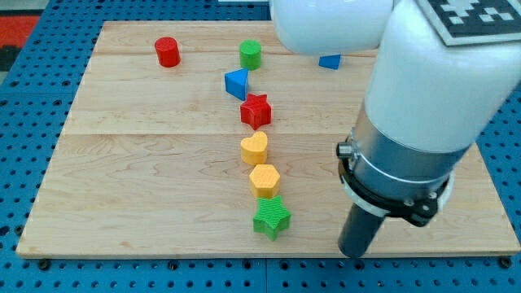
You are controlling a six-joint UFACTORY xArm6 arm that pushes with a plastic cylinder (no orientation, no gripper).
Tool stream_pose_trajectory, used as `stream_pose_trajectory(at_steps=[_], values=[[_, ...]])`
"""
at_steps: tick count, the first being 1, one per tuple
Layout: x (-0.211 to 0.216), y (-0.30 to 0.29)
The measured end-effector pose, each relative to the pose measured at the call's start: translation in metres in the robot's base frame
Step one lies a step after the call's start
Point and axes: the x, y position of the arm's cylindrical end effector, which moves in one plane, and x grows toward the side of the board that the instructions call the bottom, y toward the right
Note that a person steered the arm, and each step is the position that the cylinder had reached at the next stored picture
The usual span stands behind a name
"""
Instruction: Slide the green star diagonal to the red star
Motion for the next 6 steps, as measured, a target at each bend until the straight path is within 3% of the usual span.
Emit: stream_pose_trajectory(at_steps=[4, 5, 6], values=[[-0.042, -0.155], [-0.071, -0.192], [-0.072, -0.189]])
